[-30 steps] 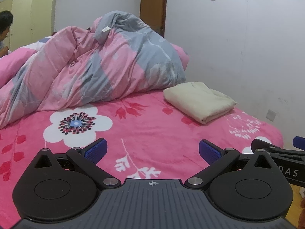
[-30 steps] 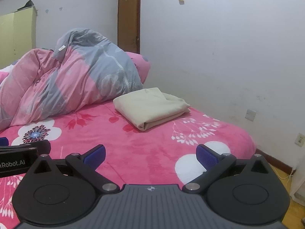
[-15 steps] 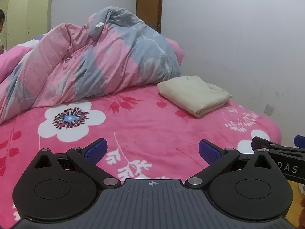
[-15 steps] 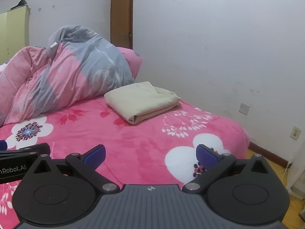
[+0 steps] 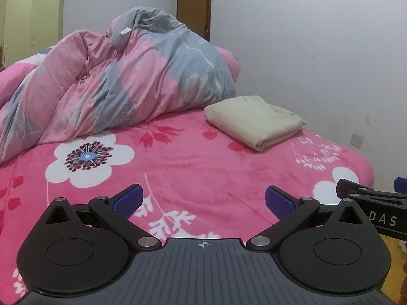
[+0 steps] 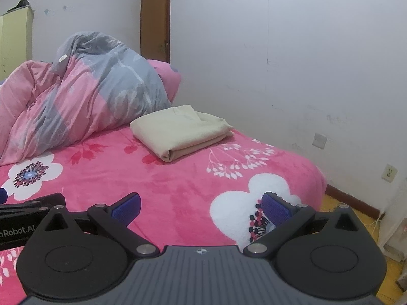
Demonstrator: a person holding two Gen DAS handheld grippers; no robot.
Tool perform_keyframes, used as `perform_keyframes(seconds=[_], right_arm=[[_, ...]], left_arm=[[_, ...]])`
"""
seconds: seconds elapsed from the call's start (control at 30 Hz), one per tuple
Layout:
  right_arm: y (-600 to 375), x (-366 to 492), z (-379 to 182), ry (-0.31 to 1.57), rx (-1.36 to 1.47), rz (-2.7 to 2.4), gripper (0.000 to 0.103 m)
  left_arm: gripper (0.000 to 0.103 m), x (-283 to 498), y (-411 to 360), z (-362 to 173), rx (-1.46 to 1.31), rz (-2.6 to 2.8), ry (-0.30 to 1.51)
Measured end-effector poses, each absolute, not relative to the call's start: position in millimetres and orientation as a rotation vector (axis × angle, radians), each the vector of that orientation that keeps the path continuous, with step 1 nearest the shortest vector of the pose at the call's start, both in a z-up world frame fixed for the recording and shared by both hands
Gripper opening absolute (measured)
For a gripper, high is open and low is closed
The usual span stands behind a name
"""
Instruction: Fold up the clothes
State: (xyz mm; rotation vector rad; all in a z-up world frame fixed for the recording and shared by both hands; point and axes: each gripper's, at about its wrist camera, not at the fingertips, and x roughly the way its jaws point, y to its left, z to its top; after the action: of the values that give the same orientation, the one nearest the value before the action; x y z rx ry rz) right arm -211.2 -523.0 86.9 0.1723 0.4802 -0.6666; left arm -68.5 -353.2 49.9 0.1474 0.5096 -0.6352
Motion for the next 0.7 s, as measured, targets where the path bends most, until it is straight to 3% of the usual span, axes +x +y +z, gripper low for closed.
perform_keyframes(seconds=[0.7], right_arm=[[-526.4, -209.2, 85.8, 0.48, 0.174, -0.675, 0.103]], left_arm=[[0.103, -69.0, -354.6, 49.2, 0.155, -0.63, 0.508]])
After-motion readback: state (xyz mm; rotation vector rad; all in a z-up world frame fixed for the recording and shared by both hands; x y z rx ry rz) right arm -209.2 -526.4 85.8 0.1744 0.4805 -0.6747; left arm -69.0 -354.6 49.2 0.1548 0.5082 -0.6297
